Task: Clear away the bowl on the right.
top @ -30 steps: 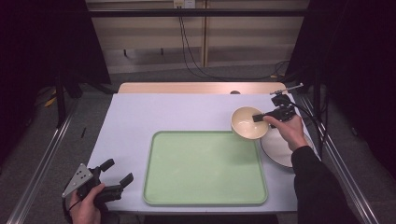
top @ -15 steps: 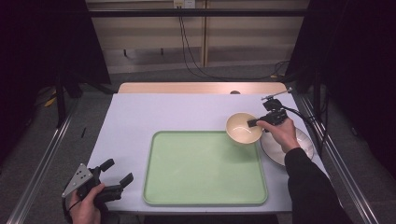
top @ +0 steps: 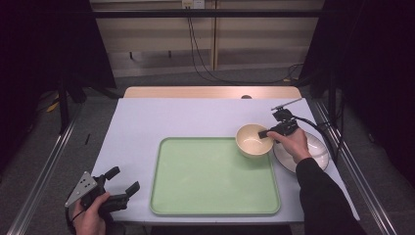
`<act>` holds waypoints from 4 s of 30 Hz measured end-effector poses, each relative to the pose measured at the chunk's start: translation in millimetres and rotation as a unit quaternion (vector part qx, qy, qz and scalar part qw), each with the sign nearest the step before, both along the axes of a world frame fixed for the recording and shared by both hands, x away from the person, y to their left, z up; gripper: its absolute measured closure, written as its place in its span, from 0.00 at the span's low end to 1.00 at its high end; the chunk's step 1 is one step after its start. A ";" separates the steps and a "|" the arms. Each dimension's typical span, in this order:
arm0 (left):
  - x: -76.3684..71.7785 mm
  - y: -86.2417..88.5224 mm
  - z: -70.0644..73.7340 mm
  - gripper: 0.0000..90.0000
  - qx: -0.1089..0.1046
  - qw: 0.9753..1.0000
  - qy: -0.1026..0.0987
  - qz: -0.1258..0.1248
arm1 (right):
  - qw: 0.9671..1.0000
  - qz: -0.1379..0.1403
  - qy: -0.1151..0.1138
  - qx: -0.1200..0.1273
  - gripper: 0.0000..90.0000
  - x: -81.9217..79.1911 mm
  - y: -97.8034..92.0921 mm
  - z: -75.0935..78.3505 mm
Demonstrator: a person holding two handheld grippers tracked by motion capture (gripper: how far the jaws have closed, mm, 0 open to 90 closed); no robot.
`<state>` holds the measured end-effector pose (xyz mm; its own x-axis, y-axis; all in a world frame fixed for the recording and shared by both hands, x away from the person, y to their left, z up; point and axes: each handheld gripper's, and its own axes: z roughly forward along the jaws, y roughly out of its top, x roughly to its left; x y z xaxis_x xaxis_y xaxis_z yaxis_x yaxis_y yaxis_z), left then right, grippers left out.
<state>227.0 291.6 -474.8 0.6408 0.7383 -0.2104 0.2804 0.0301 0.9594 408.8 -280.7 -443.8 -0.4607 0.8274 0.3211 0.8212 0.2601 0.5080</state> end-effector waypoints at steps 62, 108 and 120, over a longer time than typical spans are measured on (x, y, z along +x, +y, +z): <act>-0.1 -0.2 0.0 0.01 -0.001 1.000 0.000 0.003 | 0.996 0.004 -0.084 -0.004 0.54 -13.6 -3.9 -8.4; -0.4 0.0 0.2 0.01 0.001 1.000 -0.001 0.005 | 0.969 -0.060 -0.241 0.015 0.03 -55.9 -21.2 17.0; -0.2 0.5 0.1 0.01 0.002 1.000 0.000 0.004 | 0.962 -0.058 -0.268 0.003 0.04 -74.7 -25.2 21.2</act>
<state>226.9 292.1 -474.7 0.6353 0.7438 -0.2074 0.2803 0.0282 0.9595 334.1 -305.9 -422.6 -0.4653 0.8825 0.0683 0.4652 0.1781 0.8671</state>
